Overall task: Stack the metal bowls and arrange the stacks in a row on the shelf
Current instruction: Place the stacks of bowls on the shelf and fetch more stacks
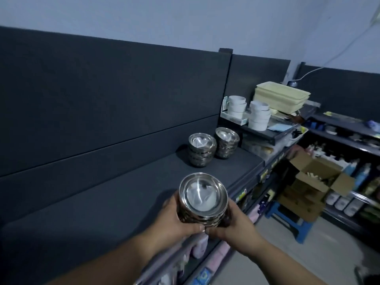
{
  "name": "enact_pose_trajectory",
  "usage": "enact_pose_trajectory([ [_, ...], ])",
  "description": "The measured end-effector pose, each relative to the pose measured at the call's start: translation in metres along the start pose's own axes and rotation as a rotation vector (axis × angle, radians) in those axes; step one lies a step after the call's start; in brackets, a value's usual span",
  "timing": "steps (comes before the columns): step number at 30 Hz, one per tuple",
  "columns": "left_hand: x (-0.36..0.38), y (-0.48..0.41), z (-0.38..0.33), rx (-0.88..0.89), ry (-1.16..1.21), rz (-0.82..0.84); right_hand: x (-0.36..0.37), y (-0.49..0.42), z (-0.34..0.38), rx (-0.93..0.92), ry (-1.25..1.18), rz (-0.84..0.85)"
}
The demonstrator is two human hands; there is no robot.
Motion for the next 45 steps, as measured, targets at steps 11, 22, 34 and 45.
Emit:
enact_pose_trajectory([
  [11, -0.072, -0.097, 0.047, -0.084, 0.006, -0.173, 0.044, -0.147, 0.028, -0.059, -0.018, 0.157],
  [22, -0.102, -0.124, 0.06, -0.23, -0.129, -0.545, 0.066, -0.241, 0.051, -0.274, 0.079, 0.372],
  [34, -0.075, -0.072, 0.079, -0.593, -0.401, -0.627, 0.072, -0.24, 0.019, -0.31, 0.386, 0.423],
  [45, -0.073, 0.131, 0.053, -0.672, -0.571, -0.733, 0.127, -0.098, 0.051, -0.512, 0.544, 0.547],
])
Point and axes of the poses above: each hand's wrist, its own y-axis away from the middle knuckle, its own x-axis out of the palm, z = x × y, the point moved 10 cm from there along -y, towards the middle knuckle, and after that the axes turned 1 degree about z, right-handed, at the moved point
